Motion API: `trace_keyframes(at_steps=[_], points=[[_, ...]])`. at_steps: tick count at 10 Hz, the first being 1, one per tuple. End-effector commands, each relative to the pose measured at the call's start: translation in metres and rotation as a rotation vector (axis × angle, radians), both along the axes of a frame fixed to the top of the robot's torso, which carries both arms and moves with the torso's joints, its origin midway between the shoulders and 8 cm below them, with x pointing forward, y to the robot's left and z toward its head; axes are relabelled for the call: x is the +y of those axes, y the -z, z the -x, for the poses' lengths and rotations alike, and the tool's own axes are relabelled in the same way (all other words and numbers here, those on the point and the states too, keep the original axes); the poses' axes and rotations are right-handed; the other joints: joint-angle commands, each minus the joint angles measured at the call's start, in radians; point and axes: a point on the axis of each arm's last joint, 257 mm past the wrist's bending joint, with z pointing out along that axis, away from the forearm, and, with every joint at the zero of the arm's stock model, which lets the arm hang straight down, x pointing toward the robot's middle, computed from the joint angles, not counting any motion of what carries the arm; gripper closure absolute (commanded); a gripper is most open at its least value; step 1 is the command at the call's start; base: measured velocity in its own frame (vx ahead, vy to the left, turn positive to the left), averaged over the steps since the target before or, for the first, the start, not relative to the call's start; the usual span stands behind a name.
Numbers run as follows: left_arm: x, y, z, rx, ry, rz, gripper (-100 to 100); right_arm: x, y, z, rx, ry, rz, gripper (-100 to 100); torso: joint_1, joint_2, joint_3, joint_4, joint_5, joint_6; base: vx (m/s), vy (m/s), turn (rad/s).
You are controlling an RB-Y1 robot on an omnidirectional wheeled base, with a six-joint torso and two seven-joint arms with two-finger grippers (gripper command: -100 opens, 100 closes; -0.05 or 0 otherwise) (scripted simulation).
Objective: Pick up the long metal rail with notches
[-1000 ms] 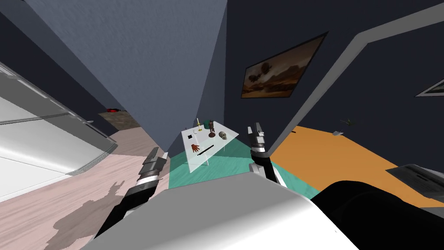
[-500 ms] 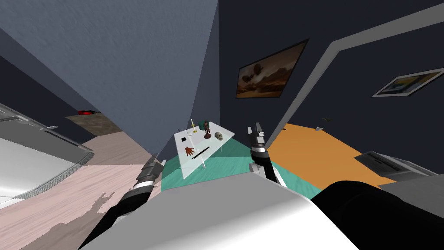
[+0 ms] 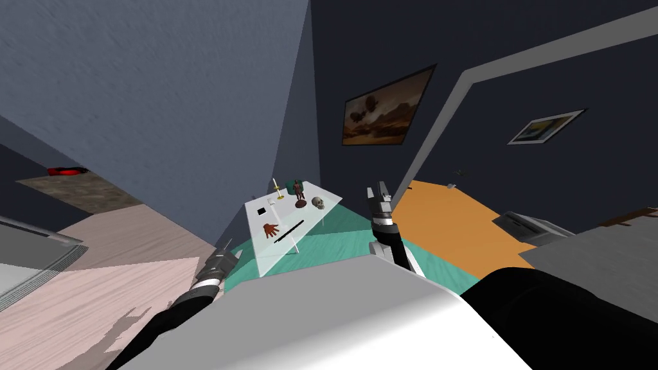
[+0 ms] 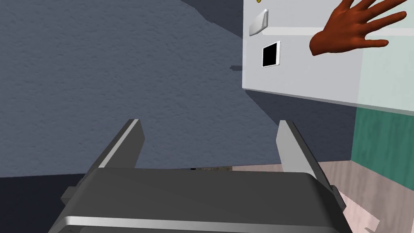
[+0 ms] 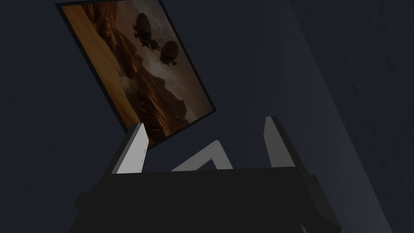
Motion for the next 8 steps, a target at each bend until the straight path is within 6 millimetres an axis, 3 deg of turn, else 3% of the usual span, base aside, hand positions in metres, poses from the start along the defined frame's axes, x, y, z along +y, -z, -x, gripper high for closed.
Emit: trace_keyframes(at_steps=[1,2,3,4,5,8], points=[[0.01,0.017,0.005,0.044,-0.013,0.027,-100,0.0,0.0,0.0,0.0,0.0,0.0,0,0.0,0.0,0.0,0.0,0.0,0.0,0.038,-0.04,-0.123],[0.021,0.038,0.015,0.107,-0.03,0.066,-100,0.0,0.0,0.0,0.0,0.0,0.0,0,0.0,0.0,0.0,0.0,0.0,0.0,0.048,-0.052,-0.221],[0.022,0.041,0.016,0.113,-0.035,0.075,-100,0.0,0.0,0.0,0.0,0.0,0.0,0,0.0,0.0,0.0,0.0,0.0,0.0,0.044,-0.034,-0.082],[0.034,0.06,0.027,0.167,-0.057,0.112,-100,0.0,0.0,0.0,0.0,0.0,0.0,0,0.0,0.0,0.0,0.0,0.0,0.0,0.054,-0.04,-0.146],[0.034,0.065,0.029,0.182,-0.059,0.124,-100,0.0,0.0,0.0,0.0,0.0,0.0,0,0.001,0.0,0.0,0.0,0.0,0.0,0.042,-0.032,-0.104],[0.055,0.104,0.055,0.302,-0.107,0.212,-100,0.0,0.0,0.0,0.0,0.0,0.0,0,0.001,0.0,0.0,0.0,0.0,-0.001,0.053,-0.039,-0.146]])
